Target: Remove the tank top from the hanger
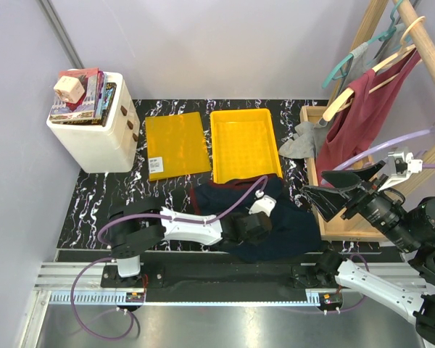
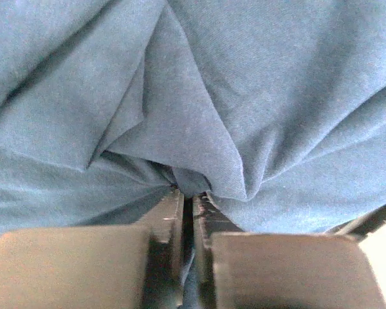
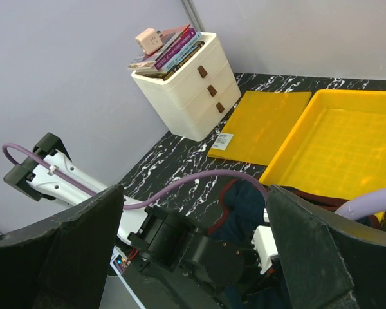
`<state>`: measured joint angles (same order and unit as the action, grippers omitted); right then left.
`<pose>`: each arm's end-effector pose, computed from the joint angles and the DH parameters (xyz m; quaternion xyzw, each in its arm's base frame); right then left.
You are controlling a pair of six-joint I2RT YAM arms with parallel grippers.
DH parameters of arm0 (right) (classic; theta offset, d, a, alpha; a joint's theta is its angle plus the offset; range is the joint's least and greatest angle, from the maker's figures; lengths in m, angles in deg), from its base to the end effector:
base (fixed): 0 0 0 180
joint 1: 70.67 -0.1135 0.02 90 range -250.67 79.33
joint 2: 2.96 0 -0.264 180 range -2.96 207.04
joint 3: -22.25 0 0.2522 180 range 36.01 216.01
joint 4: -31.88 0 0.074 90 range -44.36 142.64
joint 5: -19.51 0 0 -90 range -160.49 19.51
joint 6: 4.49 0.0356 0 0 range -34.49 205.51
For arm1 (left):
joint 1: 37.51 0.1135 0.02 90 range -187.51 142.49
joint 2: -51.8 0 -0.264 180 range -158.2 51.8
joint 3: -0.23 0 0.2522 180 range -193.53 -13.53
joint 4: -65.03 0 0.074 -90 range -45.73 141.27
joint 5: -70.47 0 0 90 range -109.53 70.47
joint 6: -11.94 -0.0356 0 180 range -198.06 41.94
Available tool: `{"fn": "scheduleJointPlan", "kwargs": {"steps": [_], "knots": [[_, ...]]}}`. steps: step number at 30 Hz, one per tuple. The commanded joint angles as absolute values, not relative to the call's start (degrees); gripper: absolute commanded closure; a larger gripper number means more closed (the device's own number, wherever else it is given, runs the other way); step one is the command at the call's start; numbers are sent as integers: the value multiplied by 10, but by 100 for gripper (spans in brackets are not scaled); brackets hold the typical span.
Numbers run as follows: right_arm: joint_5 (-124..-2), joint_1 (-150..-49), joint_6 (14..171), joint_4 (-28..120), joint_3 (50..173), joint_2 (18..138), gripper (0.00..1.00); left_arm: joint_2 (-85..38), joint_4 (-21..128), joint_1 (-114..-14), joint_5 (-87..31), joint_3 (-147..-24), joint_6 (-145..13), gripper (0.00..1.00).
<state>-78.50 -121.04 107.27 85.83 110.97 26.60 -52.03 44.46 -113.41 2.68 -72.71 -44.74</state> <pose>0.0220 0.0187 0.4702 -0.1162 0.6645 0.3956 0.6232 0.1023 -0.3519 0.1567 0.2771 0.8862 -0.1587 0.3358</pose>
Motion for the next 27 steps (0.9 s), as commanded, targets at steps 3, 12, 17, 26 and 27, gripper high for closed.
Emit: {"fn": "scheduleJointPlan", "kwargs": {"steps": [3,12,17,26,27], "knots": [[-798,-1212,1094,878,1150,279,0,-474,449,-1136,-8,-766,-478,100],[-856,-1212,1105,877,1155,256,0,-322,418,-1083,-71,-816,-534,100],[-890,-1213,1093,875,1180,262,0,-256,420,-1001,-125,-841,-555,100],[-901,-1212,1089,849,1181,292,0,-279,444,-843,-294,-1023,-549,100],[-901,-1212,1089,849,1182,297,0,-294,445,-836,-302,-1054,-550,100]]}}
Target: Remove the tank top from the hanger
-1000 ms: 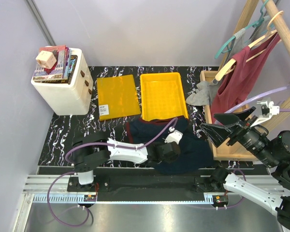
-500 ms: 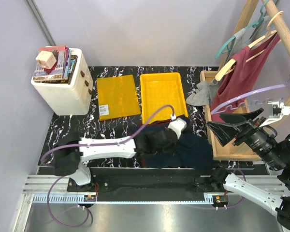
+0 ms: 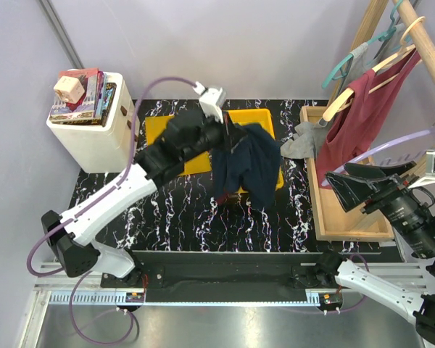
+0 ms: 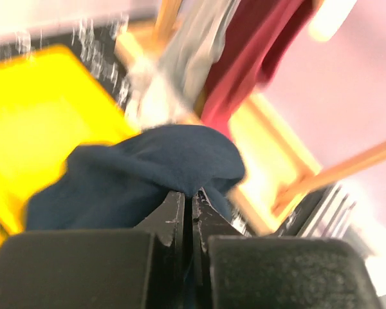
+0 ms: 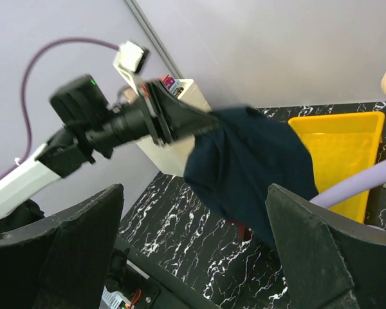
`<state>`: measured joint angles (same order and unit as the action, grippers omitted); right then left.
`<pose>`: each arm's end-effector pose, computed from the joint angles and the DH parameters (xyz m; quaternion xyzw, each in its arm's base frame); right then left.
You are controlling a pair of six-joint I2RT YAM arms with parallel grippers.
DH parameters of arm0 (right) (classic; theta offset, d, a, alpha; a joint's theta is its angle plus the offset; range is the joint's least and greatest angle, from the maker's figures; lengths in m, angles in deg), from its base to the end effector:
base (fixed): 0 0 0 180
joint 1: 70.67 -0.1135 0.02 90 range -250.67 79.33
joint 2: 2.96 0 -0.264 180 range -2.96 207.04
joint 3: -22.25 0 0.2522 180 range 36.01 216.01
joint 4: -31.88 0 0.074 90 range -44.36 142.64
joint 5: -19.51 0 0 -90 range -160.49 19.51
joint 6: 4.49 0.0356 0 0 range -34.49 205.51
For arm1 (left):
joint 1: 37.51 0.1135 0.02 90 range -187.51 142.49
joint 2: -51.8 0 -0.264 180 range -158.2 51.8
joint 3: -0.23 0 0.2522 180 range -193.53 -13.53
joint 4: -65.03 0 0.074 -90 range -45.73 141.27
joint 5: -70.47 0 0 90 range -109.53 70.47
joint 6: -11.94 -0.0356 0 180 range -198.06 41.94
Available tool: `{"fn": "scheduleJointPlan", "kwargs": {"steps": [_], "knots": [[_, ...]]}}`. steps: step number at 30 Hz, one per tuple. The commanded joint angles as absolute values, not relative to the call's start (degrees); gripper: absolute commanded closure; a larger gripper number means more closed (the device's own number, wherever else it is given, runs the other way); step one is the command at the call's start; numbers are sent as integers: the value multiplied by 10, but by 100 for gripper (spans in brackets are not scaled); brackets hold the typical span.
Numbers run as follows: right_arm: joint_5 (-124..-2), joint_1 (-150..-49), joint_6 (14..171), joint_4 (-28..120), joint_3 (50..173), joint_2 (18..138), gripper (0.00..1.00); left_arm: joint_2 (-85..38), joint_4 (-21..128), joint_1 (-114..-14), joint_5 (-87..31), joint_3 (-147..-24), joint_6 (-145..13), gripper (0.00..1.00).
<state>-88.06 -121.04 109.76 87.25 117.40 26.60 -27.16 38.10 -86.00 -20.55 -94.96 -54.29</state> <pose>0.0088 -0.0062 0.4925 -0.0291 0.6439 0.3817 0.6625 0.2111 -0.2395 0.4228 0.1704 0.7509 -0.3818 0.5113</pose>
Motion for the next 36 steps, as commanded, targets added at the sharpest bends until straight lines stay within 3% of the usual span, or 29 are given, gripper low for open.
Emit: {"fn": "scheduleJointPlan", "kwargs": {"steps": [1,7,13,27,36], "knots": [[-900,-1212,1086,848,1183,305,0,-303,446,-828,-311,-1069,-550,100],[-897,-1212,1083,840,1190,325,0,-388,530,-745,-467,-1138,-464,100],[-900,-1212,1083,838,1189,326,0,-485,600,-698,-546,-1181,-381,100],[-894,-1212,1092,831,1178,334,0,-557,576,-659,-565,-1200,-406,100],[-886,-1212,1097,821,1172,338,0,-531,553,-589,-564,-1124,-421,100]]}}
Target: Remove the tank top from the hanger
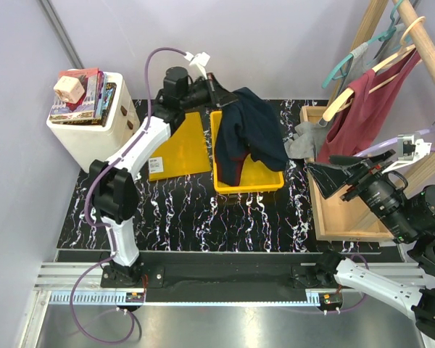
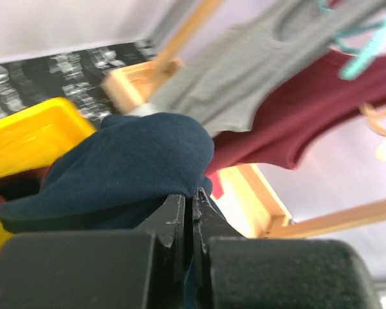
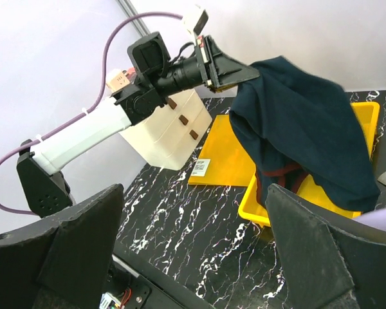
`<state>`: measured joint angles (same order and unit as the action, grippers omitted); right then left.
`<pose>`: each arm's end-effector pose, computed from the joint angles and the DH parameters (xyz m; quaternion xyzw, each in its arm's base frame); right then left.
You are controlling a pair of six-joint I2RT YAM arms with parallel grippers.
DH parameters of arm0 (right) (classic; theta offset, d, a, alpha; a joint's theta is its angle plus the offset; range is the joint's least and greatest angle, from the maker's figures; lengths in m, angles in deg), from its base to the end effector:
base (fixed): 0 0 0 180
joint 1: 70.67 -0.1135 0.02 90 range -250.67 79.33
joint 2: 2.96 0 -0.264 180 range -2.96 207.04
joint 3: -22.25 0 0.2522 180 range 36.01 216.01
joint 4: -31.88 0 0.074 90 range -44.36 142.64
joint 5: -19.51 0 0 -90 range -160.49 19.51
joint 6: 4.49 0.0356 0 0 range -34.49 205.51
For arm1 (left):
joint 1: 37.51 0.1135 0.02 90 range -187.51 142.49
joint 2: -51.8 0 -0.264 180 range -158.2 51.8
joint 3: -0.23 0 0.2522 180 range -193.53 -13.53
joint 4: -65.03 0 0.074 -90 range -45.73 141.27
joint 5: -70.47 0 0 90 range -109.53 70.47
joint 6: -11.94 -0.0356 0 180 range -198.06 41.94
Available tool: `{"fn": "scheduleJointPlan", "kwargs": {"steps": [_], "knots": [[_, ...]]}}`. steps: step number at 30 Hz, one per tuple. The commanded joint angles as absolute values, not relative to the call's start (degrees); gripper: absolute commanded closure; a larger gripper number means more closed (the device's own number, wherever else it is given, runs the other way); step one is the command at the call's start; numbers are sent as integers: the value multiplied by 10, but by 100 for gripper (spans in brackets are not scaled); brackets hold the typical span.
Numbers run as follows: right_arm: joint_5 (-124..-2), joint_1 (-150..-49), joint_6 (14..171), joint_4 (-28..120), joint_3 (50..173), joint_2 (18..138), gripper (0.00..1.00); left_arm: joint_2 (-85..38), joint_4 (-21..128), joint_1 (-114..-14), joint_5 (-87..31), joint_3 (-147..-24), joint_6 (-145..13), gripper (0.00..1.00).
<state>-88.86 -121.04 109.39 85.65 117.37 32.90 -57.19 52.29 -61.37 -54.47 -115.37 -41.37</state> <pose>0.0356 0.0254 0.4952 -0.0371 0.6732 0.3554 0.6474 0.4115 -0.2043 0.3811 0.1201 0.7276 -0.5142 0.4379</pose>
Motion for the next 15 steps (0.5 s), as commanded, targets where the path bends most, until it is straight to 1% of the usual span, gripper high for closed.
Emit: {"fn": "scheduleJointPlan", "kwargs": {"steps": [1,7,15], "knots": [[-886,-1212,1097,819,1170,340,0,-527,553,-584,-554,-1114,-428,100],[-888,-1212,1090,810,1160,347,0,-537,557,-603,-543,-1090,-425,100],[-895,-1212,1090,812,1152,334,0,-581,493,-648,-485,-1125,-476,100]]}}
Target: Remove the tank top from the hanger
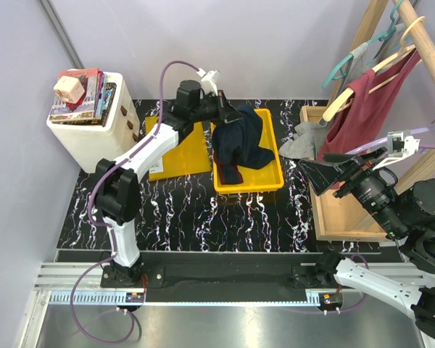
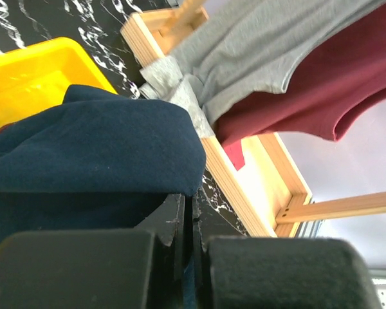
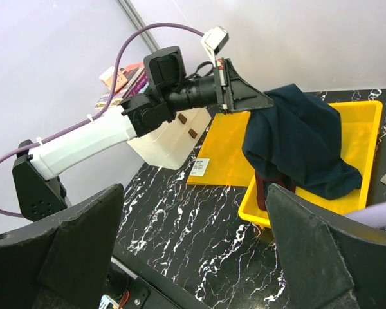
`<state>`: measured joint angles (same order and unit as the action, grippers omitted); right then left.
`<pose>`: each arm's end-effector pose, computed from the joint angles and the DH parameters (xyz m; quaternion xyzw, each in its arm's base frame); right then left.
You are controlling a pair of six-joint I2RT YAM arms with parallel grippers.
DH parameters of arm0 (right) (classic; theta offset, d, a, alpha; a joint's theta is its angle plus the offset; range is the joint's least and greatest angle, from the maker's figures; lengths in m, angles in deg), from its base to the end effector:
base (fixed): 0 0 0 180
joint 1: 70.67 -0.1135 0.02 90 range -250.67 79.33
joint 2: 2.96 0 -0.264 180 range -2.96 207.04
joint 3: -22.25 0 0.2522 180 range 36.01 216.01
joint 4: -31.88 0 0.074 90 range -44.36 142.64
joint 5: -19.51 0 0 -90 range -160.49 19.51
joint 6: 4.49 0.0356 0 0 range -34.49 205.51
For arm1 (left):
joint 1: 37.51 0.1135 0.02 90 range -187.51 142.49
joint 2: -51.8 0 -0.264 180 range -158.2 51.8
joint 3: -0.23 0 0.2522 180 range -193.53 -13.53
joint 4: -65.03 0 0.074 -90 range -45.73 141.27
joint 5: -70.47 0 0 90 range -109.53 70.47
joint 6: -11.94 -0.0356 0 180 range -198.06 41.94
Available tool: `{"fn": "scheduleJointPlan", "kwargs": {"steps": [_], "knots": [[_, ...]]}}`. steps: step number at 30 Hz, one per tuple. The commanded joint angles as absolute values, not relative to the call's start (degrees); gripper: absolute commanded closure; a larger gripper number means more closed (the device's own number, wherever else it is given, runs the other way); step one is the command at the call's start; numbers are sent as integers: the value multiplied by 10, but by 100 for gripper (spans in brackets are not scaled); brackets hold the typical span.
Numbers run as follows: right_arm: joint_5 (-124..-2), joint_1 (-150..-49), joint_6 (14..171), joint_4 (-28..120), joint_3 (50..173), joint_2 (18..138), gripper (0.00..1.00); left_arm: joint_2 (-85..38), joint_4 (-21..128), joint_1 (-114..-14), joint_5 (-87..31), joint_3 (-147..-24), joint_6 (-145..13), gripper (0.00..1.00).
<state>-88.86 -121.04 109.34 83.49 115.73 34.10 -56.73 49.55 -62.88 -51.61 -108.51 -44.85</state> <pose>0.0445 0.0361 0.4917 -0.0390 0.6773 0.3522 0.6448 0.4045 -0.2127 0.3373 0.1151 0.7735 -0.4769 0.4013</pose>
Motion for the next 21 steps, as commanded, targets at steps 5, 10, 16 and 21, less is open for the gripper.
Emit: {"fn": "scheduleJointPlan", "kwargs": {"steps": [5,10,16,21], "knots": [[-900,-1212,1089,811,1149,330,0,-652,477,-685,-476,-1164,-477,100],[-898,-1212,1090,813,1148,334,0,-693,473,-706,-474,-1178,-479,100],[-900,-1212,1089,817,1149,333,0,-663,477,-685,-420,-1104,-476,95],[-907,-1212,1075,822,1164,337,0,-620,487,-682,-432,-1046,-485,61]]}}
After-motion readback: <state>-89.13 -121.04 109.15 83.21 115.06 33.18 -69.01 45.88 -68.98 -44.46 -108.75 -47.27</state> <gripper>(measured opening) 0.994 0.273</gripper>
